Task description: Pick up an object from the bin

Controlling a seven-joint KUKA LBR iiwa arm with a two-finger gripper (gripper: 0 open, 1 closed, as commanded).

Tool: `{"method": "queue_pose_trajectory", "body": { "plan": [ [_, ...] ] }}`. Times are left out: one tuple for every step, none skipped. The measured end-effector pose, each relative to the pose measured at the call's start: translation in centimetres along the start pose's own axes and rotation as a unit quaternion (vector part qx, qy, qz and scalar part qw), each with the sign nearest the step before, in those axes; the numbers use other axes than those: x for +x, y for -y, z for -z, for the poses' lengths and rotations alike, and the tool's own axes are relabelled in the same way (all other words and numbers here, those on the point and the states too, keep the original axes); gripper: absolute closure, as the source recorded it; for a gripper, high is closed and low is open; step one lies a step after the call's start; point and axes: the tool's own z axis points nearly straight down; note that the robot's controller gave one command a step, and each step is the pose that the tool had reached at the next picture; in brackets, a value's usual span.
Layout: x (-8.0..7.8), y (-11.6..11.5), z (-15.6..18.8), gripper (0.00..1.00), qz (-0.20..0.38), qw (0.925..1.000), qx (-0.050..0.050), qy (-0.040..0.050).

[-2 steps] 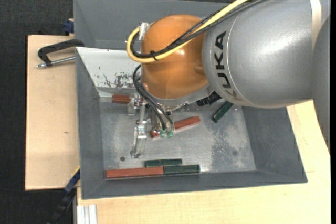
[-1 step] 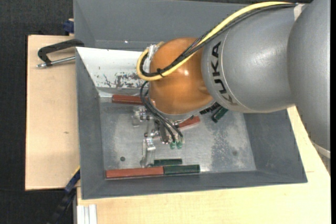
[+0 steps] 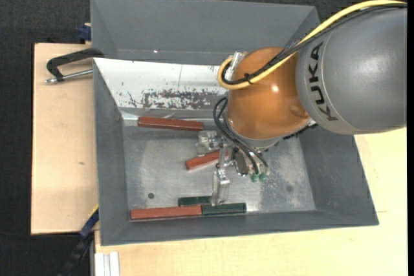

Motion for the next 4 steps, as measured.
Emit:
{"method": "queue_pose_trajectory", "body": {
  "plan": [
    [0.0,-2.0,-1.0,0.00,0.120,0.9928,-0.001,0.0008],
    [-4.9,4.2,-7.7,0.00,-0.039,0.9992,-0.001,0.0043],
    [-6.4,6.3,-8.8,1.00,0.094,0.9956,-0.001,0.0032],
    [-6.4,6.3,-8.8,1.00,0.094,0.9956,-0.001,0.0031]
  ]
}}
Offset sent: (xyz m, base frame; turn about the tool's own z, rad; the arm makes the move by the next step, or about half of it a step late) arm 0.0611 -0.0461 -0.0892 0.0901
